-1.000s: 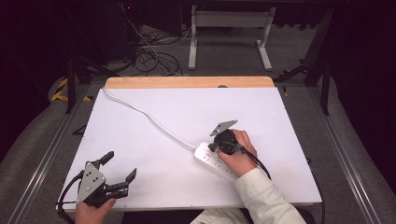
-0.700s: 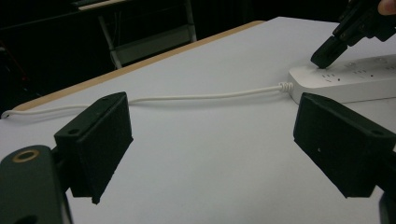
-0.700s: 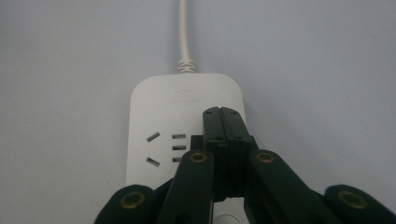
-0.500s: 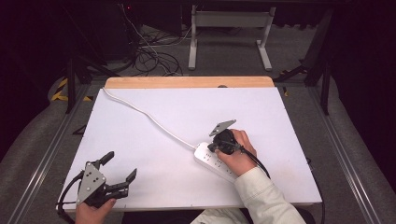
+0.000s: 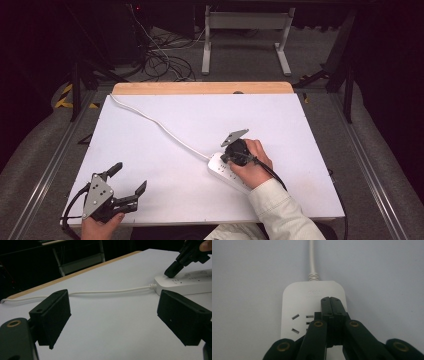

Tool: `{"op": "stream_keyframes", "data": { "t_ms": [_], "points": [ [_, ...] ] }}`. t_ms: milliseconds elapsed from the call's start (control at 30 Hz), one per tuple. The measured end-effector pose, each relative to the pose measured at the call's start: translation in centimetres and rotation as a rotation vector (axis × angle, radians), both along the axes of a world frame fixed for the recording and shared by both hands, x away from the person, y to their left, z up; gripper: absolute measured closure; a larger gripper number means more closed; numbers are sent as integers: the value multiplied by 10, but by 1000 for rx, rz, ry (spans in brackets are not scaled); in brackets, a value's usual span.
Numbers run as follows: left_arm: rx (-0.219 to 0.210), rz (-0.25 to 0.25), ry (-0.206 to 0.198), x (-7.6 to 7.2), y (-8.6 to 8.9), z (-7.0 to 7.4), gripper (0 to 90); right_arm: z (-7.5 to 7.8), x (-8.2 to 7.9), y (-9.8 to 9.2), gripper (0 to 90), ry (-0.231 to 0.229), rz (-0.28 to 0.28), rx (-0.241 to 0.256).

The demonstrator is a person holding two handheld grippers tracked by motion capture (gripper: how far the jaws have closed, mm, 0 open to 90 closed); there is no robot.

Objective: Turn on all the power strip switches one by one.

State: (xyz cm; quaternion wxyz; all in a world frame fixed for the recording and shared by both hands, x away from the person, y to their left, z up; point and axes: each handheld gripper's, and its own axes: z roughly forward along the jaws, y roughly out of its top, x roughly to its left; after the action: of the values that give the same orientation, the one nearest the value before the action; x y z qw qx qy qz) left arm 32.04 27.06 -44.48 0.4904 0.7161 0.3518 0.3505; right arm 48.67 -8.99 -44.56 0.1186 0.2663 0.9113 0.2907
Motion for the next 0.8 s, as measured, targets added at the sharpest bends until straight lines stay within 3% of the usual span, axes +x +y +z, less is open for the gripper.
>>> {"op": "stream_keyframes", "data": {
  "t_ms": [133, 300, 367, 433, 467, 533, 800],
  "points": [
    [2, 0, 1, 0, 1, 0, 119, -1, 1, -2, 900, 7, 0, 20],
    [-1, -1, 3, -1, 1, 0, 119, 0, -1, -6, 900, 17, -12, -10],
    [0, -1, 2, 0, 1, 0, 119, -2, 0, -11, 900, 23, -8, 25],
    [-2, 0, 1, 0, 1, 0, 119, -1, -3, -14, 900, -56, 1, 36],
    [1, 1, -1, 0, 1, 1, 119, 1, -3, -15, 900, -68, 0, 55],
    [-5, 3, 1, 0, 1, 0, 119, 11, -3, -20, 900, -88, 10, 138],
    [1, -5, -3, 0, 1, 1, 119, 26, -13, -21, 900, -131, 24, 171]
  ]
}}
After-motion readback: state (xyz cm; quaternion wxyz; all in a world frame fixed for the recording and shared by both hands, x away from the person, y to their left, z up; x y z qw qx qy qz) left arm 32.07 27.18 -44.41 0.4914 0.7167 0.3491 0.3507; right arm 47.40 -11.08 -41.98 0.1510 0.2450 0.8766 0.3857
